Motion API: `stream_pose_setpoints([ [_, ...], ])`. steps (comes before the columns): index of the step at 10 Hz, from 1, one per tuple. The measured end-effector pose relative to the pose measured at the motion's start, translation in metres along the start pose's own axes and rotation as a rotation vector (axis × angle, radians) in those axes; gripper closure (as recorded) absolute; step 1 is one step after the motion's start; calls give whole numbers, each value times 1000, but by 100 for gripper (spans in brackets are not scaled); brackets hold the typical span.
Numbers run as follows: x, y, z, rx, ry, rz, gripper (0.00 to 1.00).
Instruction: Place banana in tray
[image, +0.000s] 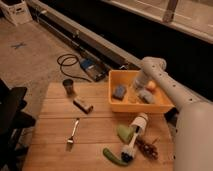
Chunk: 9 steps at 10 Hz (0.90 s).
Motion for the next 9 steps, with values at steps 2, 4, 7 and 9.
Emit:
stream_pose_setpoints([
  [2, 6, -3, 4, -1, 2, 26, 35],
  [4, 24, -4, 16, -14, 19, 61, 35],
  [7, 33, -9, 21, -19, 36, 93, 35],
  [9, 44, -14, 18, -13, 41, 118, 35],
])
